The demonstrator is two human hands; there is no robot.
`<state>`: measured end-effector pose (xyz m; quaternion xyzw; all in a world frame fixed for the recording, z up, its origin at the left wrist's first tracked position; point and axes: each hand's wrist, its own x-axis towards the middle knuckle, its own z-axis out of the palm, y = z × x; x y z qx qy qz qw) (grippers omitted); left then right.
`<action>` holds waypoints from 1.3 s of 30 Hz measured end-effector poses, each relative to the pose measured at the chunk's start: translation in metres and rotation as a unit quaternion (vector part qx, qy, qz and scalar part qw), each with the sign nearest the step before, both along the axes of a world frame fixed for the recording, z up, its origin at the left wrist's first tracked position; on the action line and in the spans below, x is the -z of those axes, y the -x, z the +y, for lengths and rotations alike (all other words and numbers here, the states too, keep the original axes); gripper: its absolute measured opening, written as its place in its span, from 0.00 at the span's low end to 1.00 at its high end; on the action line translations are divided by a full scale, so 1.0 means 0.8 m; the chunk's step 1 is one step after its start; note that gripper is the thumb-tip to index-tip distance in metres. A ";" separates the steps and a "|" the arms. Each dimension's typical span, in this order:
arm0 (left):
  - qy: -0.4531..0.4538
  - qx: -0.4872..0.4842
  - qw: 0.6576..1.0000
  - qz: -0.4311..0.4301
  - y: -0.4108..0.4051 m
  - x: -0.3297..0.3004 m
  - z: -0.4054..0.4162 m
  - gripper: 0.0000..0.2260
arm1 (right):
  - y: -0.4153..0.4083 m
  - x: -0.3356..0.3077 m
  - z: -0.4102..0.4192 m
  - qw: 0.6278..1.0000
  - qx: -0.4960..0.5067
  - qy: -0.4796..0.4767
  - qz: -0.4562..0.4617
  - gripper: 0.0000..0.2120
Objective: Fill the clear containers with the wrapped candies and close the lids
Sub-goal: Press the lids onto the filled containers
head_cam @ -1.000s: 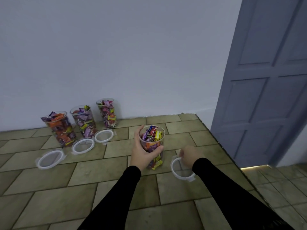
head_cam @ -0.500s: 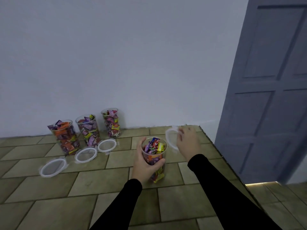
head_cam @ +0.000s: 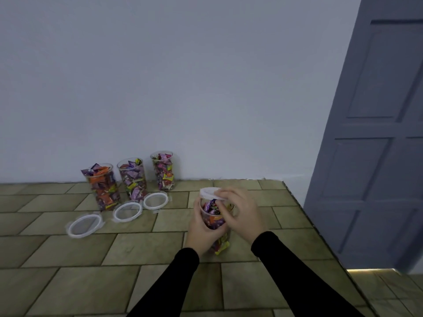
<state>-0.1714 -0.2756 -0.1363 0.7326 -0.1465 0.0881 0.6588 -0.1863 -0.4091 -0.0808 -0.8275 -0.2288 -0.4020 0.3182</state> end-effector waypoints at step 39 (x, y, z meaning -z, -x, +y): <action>-0.012 0.038 0.999 -0.032 -0.003 -0.005 0.038 0.34 | -0.029 -0.042 -0.012 0.969 0.016 -0.013 0.246 0.14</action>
